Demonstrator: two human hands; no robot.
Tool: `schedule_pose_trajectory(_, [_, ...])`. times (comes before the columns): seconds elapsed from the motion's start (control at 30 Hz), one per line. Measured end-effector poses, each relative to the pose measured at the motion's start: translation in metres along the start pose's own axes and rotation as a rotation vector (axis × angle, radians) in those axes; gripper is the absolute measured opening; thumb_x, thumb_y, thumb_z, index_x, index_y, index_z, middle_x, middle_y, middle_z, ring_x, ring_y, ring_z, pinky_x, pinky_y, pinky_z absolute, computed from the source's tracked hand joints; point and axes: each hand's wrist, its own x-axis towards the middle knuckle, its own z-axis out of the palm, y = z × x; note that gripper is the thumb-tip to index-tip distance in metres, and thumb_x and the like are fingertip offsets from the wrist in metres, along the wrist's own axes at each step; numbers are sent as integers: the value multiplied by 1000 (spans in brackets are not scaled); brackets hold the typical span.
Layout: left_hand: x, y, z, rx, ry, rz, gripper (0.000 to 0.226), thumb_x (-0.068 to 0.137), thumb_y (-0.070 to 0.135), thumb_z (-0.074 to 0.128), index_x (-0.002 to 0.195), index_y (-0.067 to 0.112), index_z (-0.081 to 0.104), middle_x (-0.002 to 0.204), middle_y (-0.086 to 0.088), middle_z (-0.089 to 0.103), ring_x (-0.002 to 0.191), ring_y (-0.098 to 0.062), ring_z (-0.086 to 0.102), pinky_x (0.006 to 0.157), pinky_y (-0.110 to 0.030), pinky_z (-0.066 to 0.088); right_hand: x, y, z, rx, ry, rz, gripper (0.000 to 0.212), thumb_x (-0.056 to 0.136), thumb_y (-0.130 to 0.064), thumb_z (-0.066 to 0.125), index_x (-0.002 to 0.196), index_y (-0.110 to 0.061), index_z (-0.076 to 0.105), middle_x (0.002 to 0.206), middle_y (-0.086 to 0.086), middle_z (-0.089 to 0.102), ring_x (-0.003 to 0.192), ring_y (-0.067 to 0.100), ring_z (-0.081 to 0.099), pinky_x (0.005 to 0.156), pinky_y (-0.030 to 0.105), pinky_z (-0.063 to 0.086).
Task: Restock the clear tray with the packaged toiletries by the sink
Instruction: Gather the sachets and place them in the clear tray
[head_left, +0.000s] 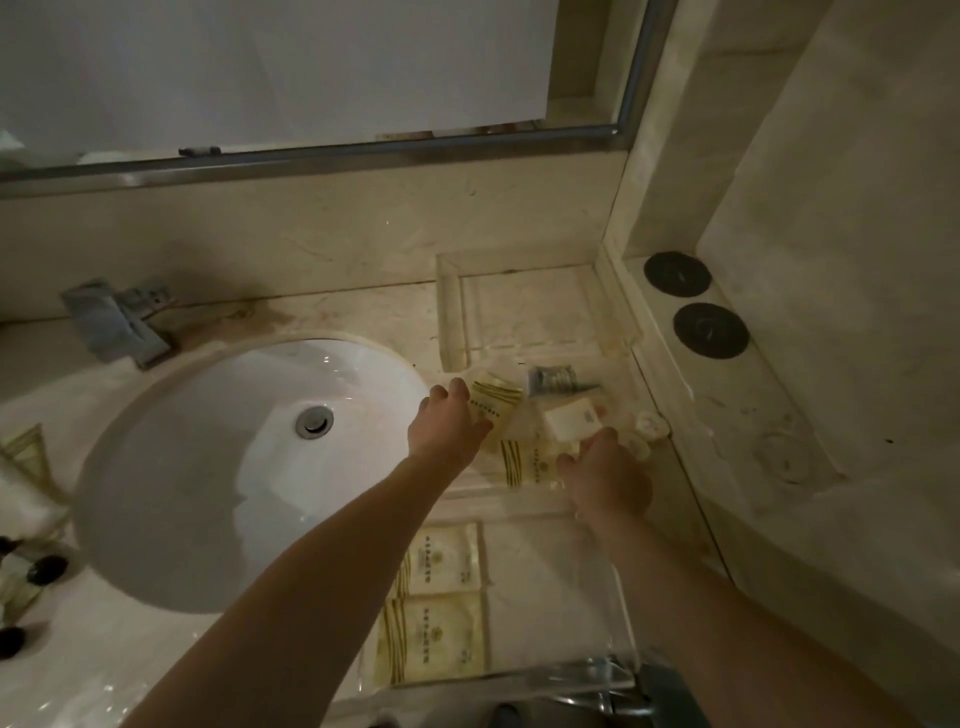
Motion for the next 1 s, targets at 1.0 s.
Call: schedule_pose_trajectory(1.0, [-39, 5, -72, -1127, -78, -84, 32, 74, -4, 75, 83, 15, 50, 93, -13, 67, 85, -28, 67, 76, -42, 56, -43, -7, -61, 692, 95, -183, 4, 95, -15, 51, 95, -20, 51, 93, 0, 59, 85, 19, 61, 66, 32, 54])
